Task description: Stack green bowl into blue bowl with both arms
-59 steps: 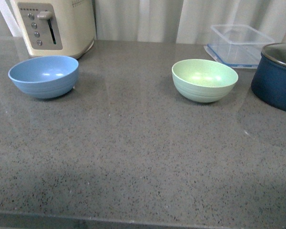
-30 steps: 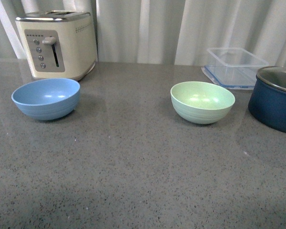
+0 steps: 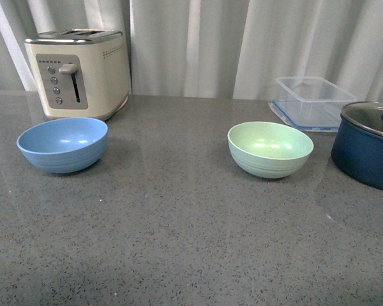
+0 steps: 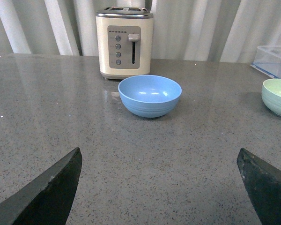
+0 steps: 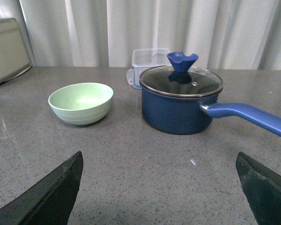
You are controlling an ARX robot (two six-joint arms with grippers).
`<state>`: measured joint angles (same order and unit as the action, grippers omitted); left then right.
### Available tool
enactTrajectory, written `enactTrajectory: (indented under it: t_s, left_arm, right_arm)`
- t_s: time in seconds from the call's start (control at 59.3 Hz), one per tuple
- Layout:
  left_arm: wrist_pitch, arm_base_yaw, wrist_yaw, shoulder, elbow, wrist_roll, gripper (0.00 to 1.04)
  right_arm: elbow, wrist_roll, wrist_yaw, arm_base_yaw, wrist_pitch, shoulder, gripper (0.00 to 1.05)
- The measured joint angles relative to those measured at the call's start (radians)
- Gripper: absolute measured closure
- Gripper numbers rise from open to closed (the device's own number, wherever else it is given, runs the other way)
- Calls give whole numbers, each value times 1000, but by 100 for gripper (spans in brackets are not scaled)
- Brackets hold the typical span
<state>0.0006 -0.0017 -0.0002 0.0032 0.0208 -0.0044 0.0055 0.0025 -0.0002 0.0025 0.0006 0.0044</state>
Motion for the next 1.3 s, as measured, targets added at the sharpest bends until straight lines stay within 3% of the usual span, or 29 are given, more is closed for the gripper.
enactTrajectory:
  t_s: [0.523,0.54,0.641,0.675,0.996,1.147,1.299]
  left_arm:
    - [0,0,-1,0,0,0,7]
    - [-3,-4,-17,3,2,2,7]
    - [-40,-94,-343,147,49,5,7]
    - [-26,-100,-369,203,69,2,7]
    - [21,-20,-260,755,487,-156,7]
    - [-27,3,-204,1078,758,-277,7]
    - [-89,30,-190,1252,901,-346,7]
  right_arm:
    - [0,0,0,0,0,0,10]
    - [0,0,0,0,0,0,10]
    - [0,0,2,0,0,0,10]
    - [0,0,1,0,0,-1,10]
    - [0,0,-1,0,0,-1,10]
    - [0,0,-1,0,0,-1,10]
    - [0,0,-1,0,0,-1,10]
